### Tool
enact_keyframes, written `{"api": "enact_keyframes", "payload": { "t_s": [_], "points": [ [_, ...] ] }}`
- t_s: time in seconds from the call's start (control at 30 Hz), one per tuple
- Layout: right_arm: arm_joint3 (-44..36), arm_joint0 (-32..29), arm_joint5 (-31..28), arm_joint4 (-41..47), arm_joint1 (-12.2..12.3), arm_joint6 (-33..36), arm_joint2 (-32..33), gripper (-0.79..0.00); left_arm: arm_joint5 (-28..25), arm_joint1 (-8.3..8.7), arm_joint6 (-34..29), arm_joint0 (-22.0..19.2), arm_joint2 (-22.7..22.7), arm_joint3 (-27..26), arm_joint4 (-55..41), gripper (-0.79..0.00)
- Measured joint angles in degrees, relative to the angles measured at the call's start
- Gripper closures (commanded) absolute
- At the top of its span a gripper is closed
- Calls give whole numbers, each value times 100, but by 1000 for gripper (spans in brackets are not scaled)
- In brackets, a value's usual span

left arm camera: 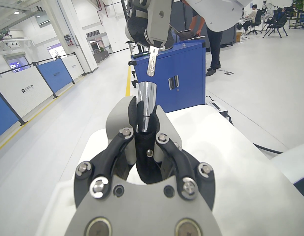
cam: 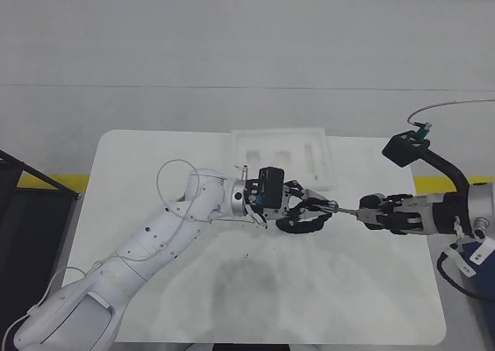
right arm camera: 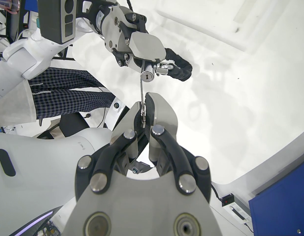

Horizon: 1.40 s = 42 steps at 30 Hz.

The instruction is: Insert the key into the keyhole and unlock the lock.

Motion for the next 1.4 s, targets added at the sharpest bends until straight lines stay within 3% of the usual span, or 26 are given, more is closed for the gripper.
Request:
{"api": "enact_keyframes", "payload": {
  "t_s": [0.33, 1.4],
  "points": [
    [189, 380, -59, 71, 109, 60, -554, 0, -172, 54, 304, -50, -10, 28, 401, 0],
    [412, 1071, 52, 203, 321, -51, -1355, 0, -233, 0, 428, -167, 66, 194, 458, 0]
  ]
}}
